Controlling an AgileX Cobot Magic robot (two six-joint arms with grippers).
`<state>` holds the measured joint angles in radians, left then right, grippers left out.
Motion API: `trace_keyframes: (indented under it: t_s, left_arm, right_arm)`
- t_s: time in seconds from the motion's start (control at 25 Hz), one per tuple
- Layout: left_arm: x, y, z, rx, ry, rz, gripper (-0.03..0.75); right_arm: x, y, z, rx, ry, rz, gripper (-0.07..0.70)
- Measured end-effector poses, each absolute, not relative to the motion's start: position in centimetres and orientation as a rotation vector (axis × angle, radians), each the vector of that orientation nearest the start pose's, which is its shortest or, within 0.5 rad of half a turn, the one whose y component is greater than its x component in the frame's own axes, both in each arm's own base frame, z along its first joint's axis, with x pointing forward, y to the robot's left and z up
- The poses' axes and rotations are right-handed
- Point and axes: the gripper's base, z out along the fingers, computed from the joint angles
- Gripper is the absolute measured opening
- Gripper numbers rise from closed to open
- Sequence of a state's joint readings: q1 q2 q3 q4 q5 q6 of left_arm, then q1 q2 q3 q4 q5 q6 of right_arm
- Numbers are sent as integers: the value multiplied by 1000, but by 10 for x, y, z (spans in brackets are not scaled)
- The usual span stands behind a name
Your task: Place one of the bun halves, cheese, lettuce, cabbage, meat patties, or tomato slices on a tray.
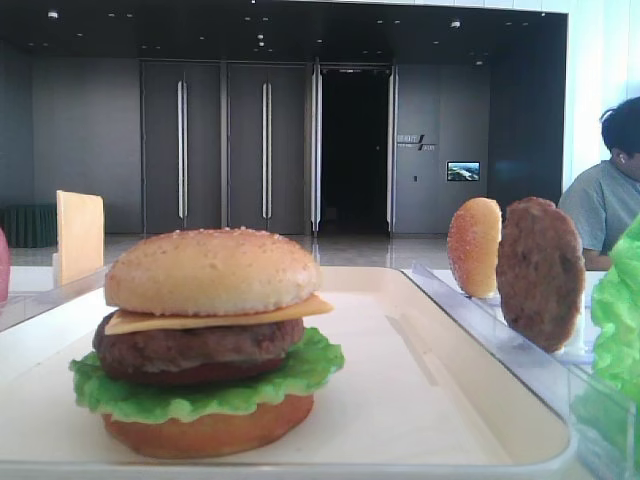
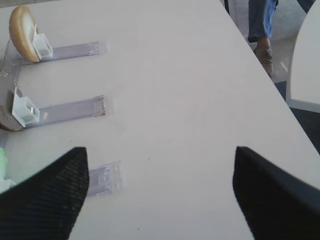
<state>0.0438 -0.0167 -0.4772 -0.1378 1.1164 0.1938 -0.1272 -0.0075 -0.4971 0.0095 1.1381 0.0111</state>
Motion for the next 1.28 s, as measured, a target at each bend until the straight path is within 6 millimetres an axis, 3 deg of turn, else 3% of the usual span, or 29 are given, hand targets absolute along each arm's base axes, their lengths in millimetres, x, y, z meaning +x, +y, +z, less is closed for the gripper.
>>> trace_keyframes:
  t_s: [1.28]
  left_arm:
    - [-7,-12,267,168,2091,-24,472]
  right_arm:
    - [-9,2,270,146,2113,-57,587]
